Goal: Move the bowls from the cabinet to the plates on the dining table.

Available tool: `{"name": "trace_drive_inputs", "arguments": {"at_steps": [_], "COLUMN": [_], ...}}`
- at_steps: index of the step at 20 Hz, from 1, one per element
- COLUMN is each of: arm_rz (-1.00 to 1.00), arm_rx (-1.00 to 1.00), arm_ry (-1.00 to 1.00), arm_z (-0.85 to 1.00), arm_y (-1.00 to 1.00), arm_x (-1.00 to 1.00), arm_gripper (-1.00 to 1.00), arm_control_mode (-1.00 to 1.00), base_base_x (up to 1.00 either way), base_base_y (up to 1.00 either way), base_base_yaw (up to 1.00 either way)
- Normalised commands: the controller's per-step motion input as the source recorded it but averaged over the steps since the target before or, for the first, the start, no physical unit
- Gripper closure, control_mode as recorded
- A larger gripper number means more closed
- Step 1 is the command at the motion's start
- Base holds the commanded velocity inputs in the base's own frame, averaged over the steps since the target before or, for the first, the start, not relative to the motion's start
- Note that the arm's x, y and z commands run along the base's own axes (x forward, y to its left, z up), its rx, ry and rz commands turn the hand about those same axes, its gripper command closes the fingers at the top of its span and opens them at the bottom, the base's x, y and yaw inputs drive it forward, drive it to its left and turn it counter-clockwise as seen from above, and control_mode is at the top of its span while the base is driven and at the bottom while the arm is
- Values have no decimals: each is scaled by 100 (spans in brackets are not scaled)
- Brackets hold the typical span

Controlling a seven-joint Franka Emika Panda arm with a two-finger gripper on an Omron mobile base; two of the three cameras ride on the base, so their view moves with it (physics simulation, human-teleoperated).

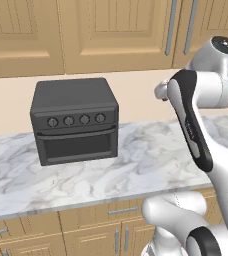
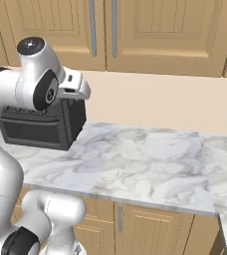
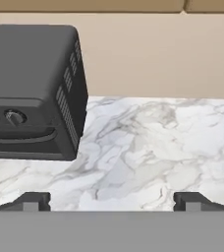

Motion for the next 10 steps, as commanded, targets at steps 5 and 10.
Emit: {"name": "trace_drive_inputs", "arguments": {"at_steps": [5,10], "arm_rz": [0,-1], "arm_rx": [0,0], "arm_ry": [-14,-13], "arm_z": [33,34], "arm_y": [-6,-6], "arm_x": [-9,-5], "arm_gripper": [-100,-100], "arm_control_mode": [-100,-100], "base_base_x": [0,0], "base_base_y": [0,0], "base_base_yaw": [0,0]}}
